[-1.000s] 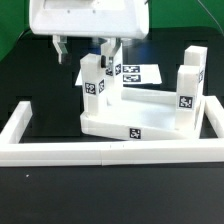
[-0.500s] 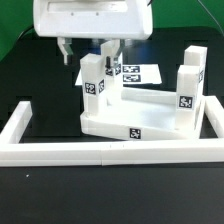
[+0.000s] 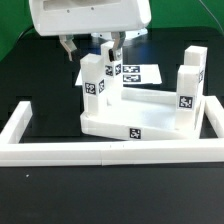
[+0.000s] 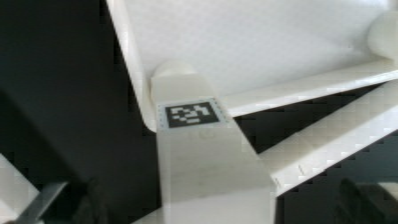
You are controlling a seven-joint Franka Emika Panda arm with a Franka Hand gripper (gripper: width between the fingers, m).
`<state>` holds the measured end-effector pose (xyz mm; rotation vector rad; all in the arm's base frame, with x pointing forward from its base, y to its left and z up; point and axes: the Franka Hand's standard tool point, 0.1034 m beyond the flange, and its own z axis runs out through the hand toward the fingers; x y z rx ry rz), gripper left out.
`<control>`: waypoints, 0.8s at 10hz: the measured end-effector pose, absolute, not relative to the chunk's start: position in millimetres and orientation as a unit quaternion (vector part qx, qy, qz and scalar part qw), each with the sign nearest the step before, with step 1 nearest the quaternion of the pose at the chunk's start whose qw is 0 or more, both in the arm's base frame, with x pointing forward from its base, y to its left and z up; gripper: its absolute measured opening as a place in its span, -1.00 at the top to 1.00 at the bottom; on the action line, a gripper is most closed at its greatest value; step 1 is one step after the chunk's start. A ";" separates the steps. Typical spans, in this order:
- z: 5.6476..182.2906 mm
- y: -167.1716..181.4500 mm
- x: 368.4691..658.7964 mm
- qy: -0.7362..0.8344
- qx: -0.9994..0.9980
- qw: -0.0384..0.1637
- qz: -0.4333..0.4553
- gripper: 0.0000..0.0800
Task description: Assemble desk
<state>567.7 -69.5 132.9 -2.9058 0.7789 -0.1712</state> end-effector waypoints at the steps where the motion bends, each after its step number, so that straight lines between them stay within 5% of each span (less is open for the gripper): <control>1: 132.6 -69.9 567.5 0.258 -0.962 0.064 -0.057 -0.62; 3: 132.2 -69.9 567.3 0.258 -0.962 0.064 -0.056 -0.62; 5: 132.1 -69.9 567.2 0.258 -0.962 0.064 -0.056 0.02; 8: 131.9 -70.1 567.2 0.272 -0.958 0.064 -0.055 0.28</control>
Offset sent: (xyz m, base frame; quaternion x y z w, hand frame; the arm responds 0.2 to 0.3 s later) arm 0.0000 0.0000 0.0000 0.0000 0.0000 0.0000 1.0000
